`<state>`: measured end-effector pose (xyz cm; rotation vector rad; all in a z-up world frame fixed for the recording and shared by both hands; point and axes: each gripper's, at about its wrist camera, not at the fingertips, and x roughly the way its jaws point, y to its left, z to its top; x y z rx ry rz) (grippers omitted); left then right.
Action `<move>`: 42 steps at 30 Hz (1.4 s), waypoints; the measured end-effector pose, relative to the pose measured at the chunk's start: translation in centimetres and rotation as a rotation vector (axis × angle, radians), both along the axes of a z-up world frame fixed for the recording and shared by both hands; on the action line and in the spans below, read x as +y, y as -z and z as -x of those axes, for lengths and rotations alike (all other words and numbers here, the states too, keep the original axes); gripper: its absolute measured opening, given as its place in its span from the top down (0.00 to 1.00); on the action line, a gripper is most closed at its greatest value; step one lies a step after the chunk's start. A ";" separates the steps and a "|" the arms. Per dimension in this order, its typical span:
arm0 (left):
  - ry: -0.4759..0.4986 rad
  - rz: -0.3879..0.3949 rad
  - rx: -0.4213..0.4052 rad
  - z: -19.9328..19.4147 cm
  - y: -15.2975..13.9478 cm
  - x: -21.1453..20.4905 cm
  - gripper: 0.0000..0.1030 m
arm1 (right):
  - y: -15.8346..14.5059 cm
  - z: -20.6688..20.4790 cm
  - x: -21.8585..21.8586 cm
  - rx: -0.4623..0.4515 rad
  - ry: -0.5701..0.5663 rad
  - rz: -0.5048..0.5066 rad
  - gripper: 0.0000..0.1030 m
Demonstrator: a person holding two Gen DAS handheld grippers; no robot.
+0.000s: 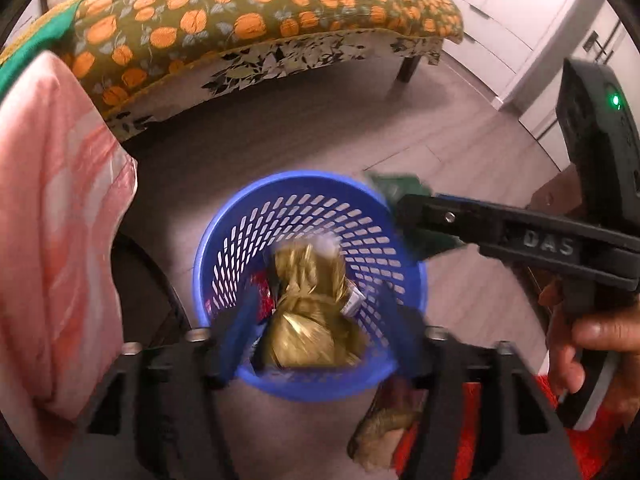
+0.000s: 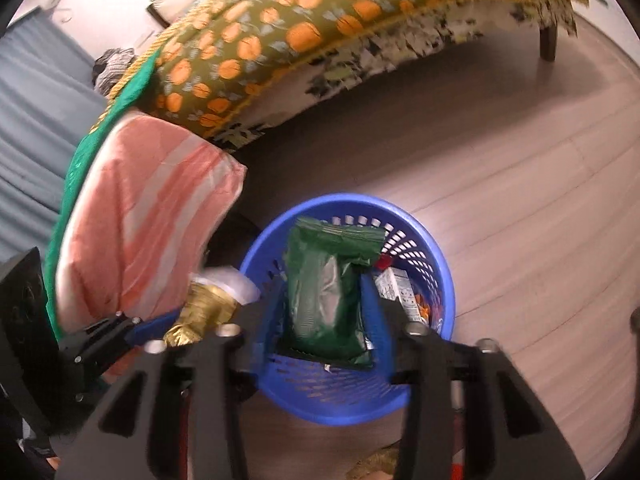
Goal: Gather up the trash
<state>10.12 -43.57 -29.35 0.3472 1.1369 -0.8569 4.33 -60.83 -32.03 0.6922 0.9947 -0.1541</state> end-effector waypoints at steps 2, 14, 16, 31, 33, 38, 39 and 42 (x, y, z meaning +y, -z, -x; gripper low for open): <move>-0.014 -0.001 0.002 -0.1 0.2 0.3 0.26 | 0.1 0.5 -0.8 -0.011 0.032 -0.018 0.27; -0.037 0.190 -0.224 5.6 -9.0 3.5 0.05 | -8.5 6.2 0.4 -0.089 0.138 0.164 0.04; -0.011 0.230 -0.237 7.3 -11.0 4.1 0.05 | -9.9 7.1 1.0 -0.091 0.150 0.217 0.04; -0.076 0.179 -0.359 10.5 -14.8 6.5 0.05 | -15.4 14.7 4.7 -0.274 0.203 0.250 0.04; -0.078 0.173 -0.337 10.2 -14.5 6.7 0.05 | -15.4 14.7 6.0 -0.279 0.180 0.314 0.04; -0.092 0.110 -0.315 9.2 -13.0 6.9 0.05 | -13.9 14.6 8.2 -0.191 0.115 0.375 0.04; -0.095 0.092 -0.307 9.0 -12.7 6.9 0.05 | -13.6 14.5 8.4 -0.172 0.104 0.377 0.04; -0.098 0.043 -0.295 8.7 -11.7 6.7 0.05 | -12.7 14.4 9.5 -0.124 0.063 0.367 0.04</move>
